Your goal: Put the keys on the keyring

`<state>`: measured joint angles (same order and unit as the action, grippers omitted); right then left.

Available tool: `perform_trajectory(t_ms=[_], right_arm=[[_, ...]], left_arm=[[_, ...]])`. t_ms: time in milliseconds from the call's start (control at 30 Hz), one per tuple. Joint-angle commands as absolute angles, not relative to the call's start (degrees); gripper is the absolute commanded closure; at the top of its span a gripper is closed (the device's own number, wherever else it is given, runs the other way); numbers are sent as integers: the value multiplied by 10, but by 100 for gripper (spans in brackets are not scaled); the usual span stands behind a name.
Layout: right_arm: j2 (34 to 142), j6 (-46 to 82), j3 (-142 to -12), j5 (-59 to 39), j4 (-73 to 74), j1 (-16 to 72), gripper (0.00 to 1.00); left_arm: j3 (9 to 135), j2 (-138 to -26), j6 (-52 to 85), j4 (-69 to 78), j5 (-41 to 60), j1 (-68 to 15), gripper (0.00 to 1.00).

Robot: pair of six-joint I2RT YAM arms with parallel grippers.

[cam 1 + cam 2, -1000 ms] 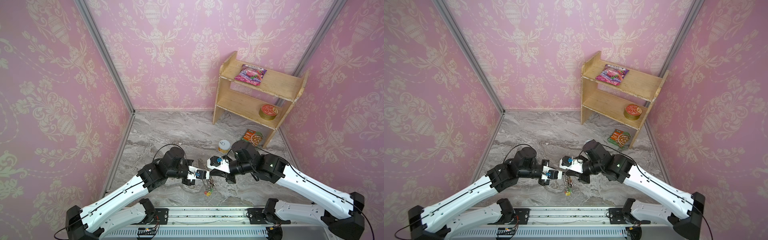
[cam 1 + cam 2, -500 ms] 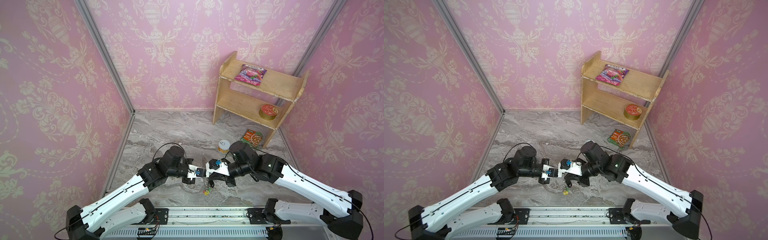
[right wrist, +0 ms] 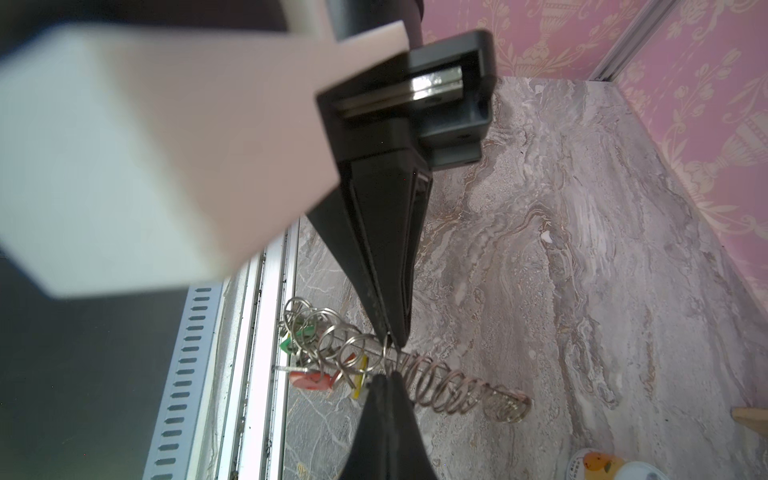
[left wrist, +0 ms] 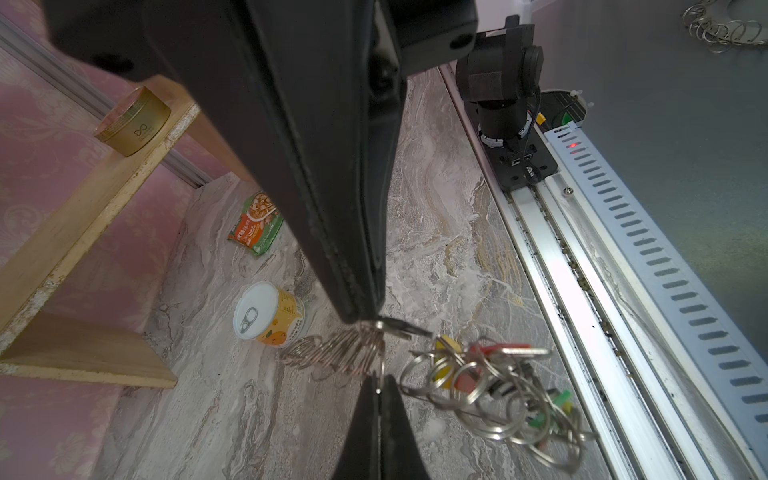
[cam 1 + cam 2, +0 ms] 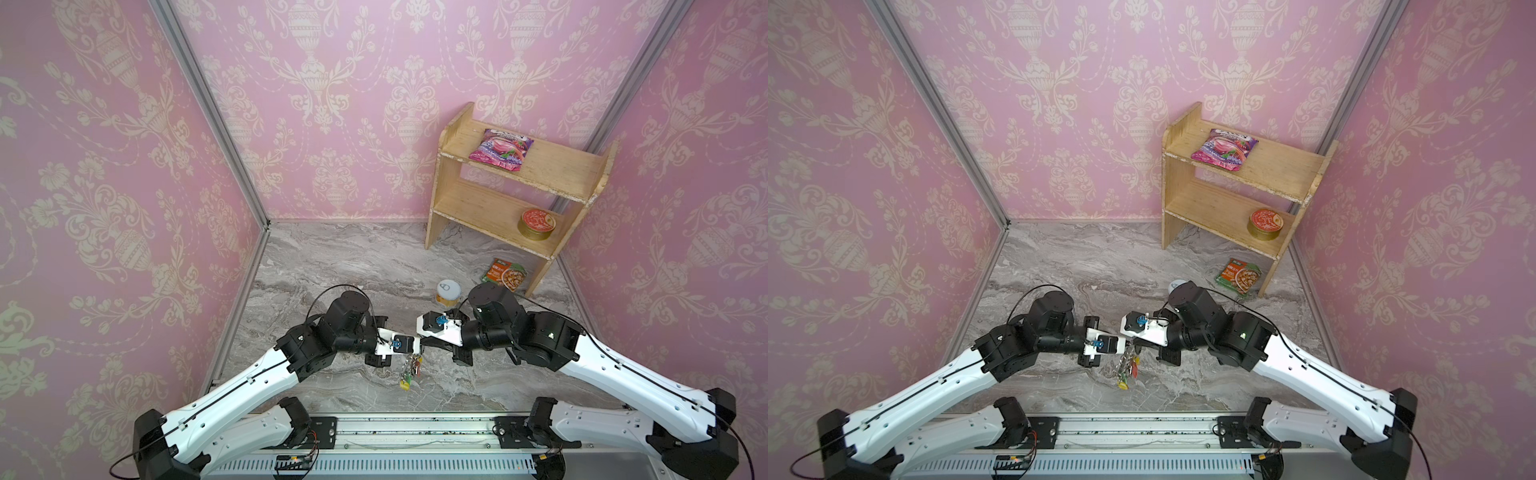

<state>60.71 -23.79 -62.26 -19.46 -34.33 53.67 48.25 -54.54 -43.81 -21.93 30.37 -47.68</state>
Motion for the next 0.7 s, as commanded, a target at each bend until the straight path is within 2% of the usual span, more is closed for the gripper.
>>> perform_trajectory(t_ms=[0,667], right_arm=[[615,-229,-619,-197,-337,537,100],[628,-235,-630,-270,-367,536,100]], left_arm=[[504,-541,-424,-202,321,-472,100],[511,-544,-419,-207,317,-471,100]])
